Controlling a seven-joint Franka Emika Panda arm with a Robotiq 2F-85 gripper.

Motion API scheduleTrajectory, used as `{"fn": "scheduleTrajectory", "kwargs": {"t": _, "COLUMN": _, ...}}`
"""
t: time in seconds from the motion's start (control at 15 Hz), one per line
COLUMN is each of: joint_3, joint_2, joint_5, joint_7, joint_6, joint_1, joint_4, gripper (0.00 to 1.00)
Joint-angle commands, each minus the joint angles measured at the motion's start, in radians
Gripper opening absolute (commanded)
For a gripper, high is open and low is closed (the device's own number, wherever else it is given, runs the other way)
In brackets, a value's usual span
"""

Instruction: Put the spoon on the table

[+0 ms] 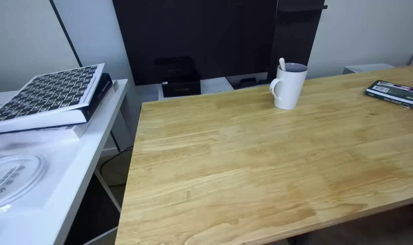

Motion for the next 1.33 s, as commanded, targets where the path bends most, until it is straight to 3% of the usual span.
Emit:
{"fn": "scheduleTrajectory", "kwargs": {"t": 0.0, "joint_3": 0.001, "joint_2": 0.000, "joint_5": 0.000, "joint_7": -0.001, "joint_6": -0.002, "joint_1": -0.002, "joint_4": 0.001, "gripper": 1.00}}
{"fn": "scheduleTrajectory", "kwargs": {"t": 0.53, "joint_3": 0.001, "joint_2": 0.000, "joint_5": 0.000, "joint_7": -0.001, "joint_6": -0.002, "joint_1": -0.002, "joint_4": 0.001, "gripper": 1.00}}
{"fn": "scheduleTrajectory", "kwargs": {"t": 0.73, "joint_3": -0.036, "joint_2": 0.047, "joint_5": -0.015, "joint_7": -0.047, "joint_6": 0.014, "joint_1": -0.027, "joint_4": 0.044, "gripper": 1.00}}
{"fn": "scheduleTrajectory", "kwargs": {"t": 0.93, "joint_3": -0.094, "joint_2": 0.138, "joint_5": -0.012, "joint_7": -0.126, "joint_6": 0.040, "joint_1": -0.062, "joint_4": 0.112, "gripper": 1.00}}
{"fn": "scheduleTrajectory", "kwargs": {"t": 1.27, "joint_3": -0.157, "joint_2": 0.401, "joint_5": -0.055, "joint_7": -0.205, "joint_6": 0.035, "joint_1": -0.124, "joint_4": 0.343, "gripper": 1.00}}
